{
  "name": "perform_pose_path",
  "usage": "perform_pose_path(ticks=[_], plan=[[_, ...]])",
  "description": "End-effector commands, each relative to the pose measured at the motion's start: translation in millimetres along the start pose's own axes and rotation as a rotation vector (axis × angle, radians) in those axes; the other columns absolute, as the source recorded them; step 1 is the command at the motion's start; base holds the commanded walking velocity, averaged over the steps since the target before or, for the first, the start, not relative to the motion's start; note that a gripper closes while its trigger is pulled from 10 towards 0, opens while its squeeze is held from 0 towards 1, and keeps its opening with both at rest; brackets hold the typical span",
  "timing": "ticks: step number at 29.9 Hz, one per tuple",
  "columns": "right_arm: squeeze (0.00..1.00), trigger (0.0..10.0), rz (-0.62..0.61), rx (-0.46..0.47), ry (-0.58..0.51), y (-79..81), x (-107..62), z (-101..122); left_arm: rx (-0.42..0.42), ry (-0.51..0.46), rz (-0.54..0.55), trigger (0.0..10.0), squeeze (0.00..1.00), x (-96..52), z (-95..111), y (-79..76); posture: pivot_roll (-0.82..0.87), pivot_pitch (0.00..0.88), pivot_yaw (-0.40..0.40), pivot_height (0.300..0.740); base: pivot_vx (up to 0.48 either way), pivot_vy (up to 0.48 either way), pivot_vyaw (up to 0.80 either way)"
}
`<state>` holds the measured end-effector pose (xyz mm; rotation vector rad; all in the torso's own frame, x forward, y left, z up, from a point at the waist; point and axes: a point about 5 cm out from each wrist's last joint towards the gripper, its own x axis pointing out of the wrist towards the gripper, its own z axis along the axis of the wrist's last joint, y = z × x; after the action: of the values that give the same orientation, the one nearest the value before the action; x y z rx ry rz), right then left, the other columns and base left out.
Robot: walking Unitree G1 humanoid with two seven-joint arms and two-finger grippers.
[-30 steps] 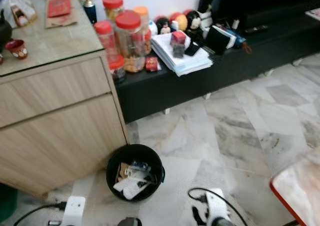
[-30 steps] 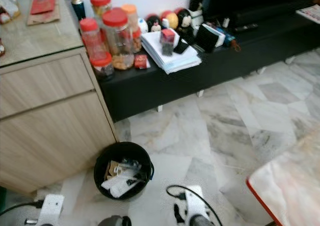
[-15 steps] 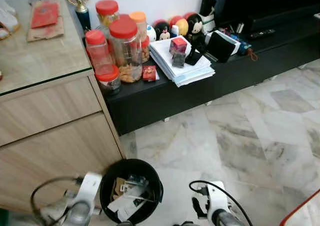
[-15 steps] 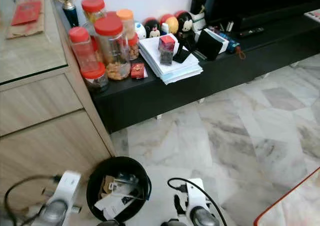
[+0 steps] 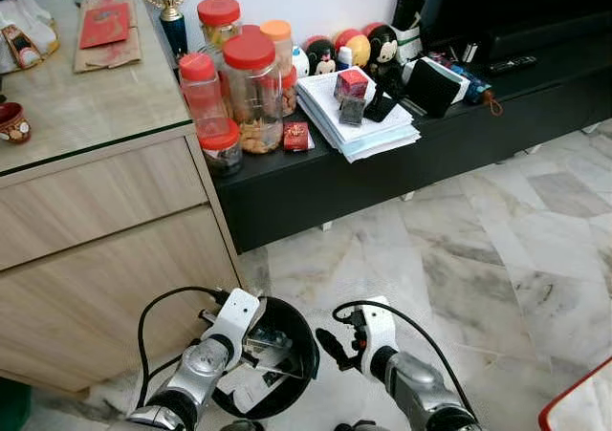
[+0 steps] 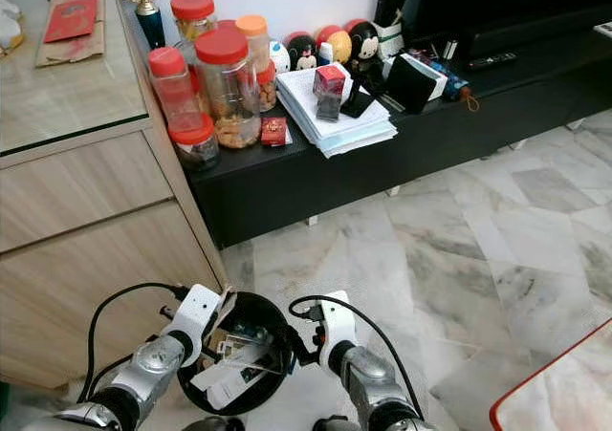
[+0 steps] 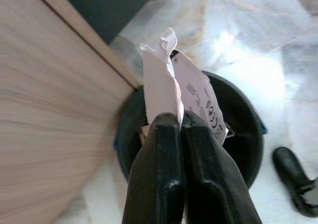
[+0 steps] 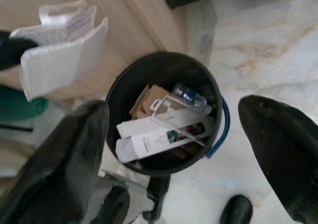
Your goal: Picking trash to rubbish bin
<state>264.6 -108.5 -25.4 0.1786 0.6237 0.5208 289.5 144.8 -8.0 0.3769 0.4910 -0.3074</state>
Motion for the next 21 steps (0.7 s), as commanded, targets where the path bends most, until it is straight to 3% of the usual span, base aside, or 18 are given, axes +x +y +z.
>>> perform_pose_path(ticks=[1,2,11,20,21], plan=[[0.0,10.0,0.004,0.016,-0.031,-0.6,0.0,4,0.005,0.023,0.012,10.0,0.07,-3.2,-9,1.9,0.1,0.181,0.0,0.728,0.0,0.0,0.0],[0.0,10.0,-0.01,0.024,-0.036,-2.6,-0.8,4,-0.012,0.023,0.013,10.0,1.0,-4.1,-11,3.6,0.1,0.181,0.0,0.728,0.0,0.0,0.0],[0.0,10.0,-0.039,0.056,-0.019,-15.1,-11.2,-7,-0.027,0.033,0.015,10.0,1.0,-8.0,-18,8.1,0.1,0.186,0.002,0.728,0.0,0.0,0.0],[0.0,10.0,-0.064,0.078,0.006,-17.6,-15.7,-18,-0.012,0.045,0.023,10.0,1.0,-8.8,-21,9.0,0.1,0.187,0.003,0.728,0.0,0.0,0.0],[0.0,10.0,-0.078,0.082,0.009,-17.7,-15.9,-20,0.0,0.061,0.04,10.0,0.0,-10.0,-24,10.8,0.1,0.187,0.007,0.728,0.0,0.0,0.0]])
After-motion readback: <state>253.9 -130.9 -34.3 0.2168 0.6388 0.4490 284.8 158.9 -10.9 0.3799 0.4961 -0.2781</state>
